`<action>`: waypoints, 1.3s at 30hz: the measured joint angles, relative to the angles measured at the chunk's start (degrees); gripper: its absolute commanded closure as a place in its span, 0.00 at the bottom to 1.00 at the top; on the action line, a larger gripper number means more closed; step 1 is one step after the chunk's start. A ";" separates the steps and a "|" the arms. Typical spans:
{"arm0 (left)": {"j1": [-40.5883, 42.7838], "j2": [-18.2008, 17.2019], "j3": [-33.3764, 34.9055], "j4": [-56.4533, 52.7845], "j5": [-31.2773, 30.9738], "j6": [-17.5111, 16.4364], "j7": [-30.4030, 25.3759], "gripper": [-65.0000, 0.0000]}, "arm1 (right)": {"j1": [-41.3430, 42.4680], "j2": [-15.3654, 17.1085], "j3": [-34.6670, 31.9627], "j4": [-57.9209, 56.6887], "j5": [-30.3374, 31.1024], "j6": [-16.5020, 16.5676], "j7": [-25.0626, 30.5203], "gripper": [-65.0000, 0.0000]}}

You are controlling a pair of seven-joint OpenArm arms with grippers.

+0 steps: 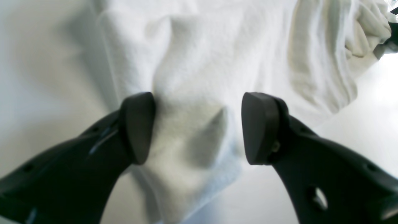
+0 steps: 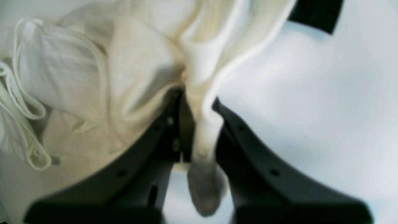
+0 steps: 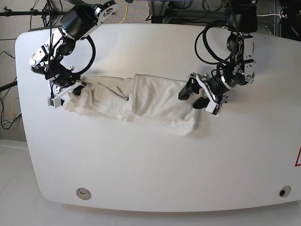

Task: Fold the T-shirt properly
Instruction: 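Lift the strip end with the right gripper and fold it toward the left gripper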

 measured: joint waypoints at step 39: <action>-0.11 0.11 0.00 0.00 0.02 0.00 0.22 0.37 | -3.52 -3.89 -31.85 22.03 6.12 0.09 -8.90 1.00</action>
